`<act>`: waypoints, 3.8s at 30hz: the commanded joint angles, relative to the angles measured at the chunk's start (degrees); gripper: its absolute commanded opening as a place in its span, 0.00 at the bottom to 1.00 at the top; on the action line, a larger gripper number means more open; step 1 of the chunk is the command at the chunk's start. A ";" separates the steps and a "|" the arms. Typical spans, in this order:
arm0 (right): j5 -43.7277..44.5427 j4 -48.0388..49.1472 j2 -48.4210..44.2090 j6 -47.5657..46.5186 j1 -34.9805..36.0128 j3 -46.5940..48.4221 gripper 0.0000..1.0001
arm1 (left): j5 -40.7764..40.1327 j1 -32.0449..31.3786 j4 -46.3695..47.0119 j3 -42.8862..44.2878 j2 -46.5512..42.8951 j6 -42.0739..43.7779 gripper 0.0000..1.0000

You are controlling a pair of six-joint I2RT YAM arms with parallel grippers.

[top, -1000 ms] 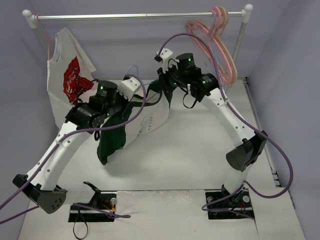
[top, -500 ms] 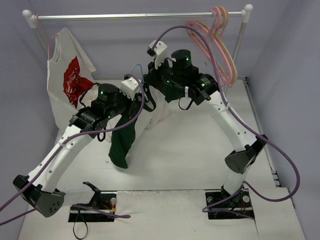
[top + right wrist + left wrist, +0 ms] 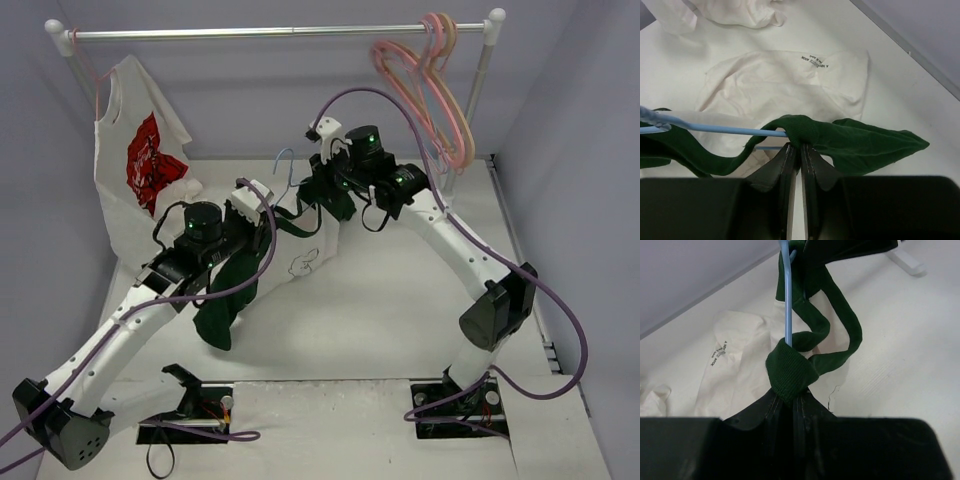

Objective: Place the t-shirt on the hanger

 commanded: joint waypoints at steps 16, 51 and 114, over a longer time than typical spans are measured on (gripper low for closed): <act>-29.39 -8.02 -2.66 -18.06 -20.93 9.05 0.55 | 4.72 1.32 12.96 -3.34 -5.13 -0.31 0.00; -35.56 -14.28 6.58 -48.50 -12.23 5.98 0.00 | 8.34 1.32 2.85 2.20 -5.48 3.64 0.00; 5.82 34.32 -2.84 10.74 -3.19 9.48 0.00 | -25.77 15.56 -38.54 34.10 1.73 -21.66 0.72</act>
